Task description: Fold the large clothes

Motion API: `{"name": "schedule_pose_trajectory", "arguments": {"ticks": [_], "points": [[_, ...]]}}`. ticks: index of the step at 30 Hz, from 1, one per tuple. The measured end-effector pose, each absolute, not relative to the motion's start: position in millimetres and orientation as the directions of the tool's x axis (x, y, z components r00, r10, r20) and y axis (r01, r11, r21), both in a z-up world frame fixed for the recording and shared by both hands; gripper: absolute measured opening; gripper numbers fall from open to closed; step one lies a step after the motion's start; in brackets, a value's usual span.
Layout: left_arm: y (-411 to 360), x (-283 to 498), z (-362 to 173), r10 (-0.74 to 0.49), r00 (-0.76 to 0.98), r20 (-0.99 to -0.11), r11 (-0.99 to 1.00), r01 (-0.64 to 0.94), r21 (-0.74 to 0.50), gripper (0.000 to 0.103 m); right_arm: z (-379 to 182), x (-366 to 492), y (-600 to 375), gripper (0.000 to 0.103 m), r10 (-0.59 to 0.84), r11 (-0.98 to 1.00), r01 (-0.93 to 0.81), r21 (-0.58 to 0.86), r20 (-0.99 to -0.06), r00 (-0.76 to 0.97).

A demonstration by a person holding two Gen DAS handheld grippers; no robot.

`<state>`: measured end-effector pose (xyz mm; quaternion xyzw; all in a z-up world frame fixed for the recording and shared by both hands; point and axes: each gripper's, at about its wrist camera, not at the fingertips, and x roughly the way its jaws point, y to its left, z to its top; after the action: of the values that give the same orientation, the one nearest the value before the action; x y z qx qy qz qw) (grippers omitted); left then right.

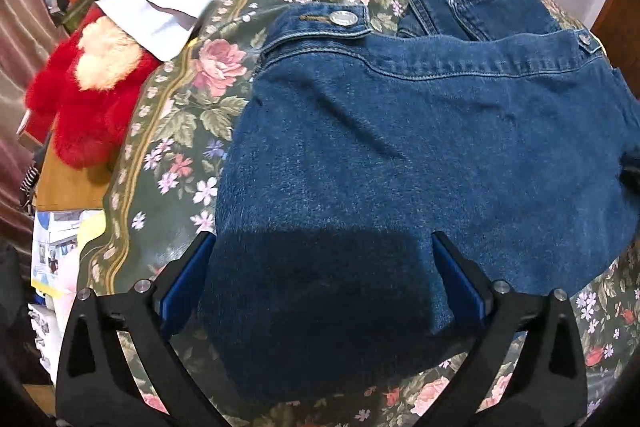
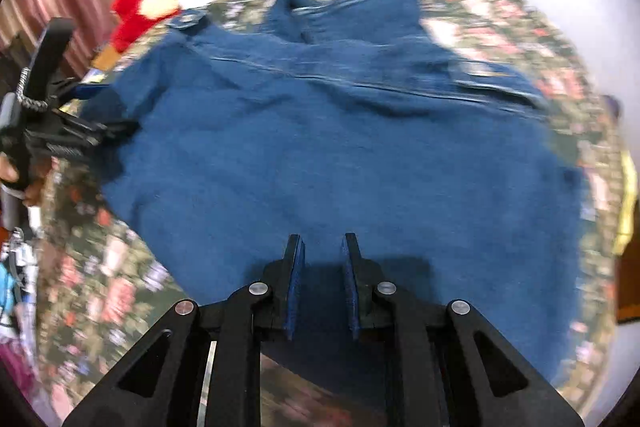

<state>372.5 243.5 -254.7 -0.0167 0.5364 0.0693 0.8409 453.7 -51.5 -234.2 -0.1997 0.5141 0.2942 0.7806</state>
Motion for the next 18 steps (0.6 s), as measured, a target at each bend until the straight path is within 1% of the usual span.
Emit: {"name": "schedule_pose_trajectory", "arguments": {"ticks": [1,5,9,12,14,16,18], "points": [[243.4,369.3,-252.6,0.108,0.422,-0.9,0.989,-0.134,0.056,0.103,-232.4,455.5,-61.2,0.015,0.24,0.755,-0.655,-0.028,-0.918,0.316],[236.8,350.7,-240.0,0.159,0.448,-0.88,0.984,-0.141,0.106,0.103,-222.5,462.4,-109.2,0.015,0.229,0.813,-0.582,-0.01,-0.913,0.336],[240.0,335.2,-227.6,0.174,0.467,-0.867,0.982,-0.15,0.116,0.103,-211.2,464.2,-160.2,0.015,0.203,0.871,-0.492,0.001,-0.911,0.358],[244.0,322.9,-220.1,0.272,0.48,-0.834,0.961,-0.186,0.206,0.103,-206.3,457.9,-190.4,0.015,0.231,0.894,-0.444,0.06,-0.911,0.343],[248.5,317.4,-218.7,0.296,0.473,-0.83,0.953,-0.2,0.226,0.103,-204.0,451.4,-200.4,0.015,0.156,0.918,-0.396,-0.006,-0.914,0.376],[251.8,310.2,-215.1,0.338,0.462,-0.82,0.939,-0.225,0.26,0.103,-201.6,450.0,-210.3,0.015,0.123,0.933,-0.358,-0.026,-0.915,0.385],[250.4,299.5,-204.8,0.363,0.487,-0.794,0.93,-0.248,0.272,0.103,-196.2,446.1,-221.2,0.015,0.106,0.946,-0.324,-0.029,-0.913,0.394]]}}
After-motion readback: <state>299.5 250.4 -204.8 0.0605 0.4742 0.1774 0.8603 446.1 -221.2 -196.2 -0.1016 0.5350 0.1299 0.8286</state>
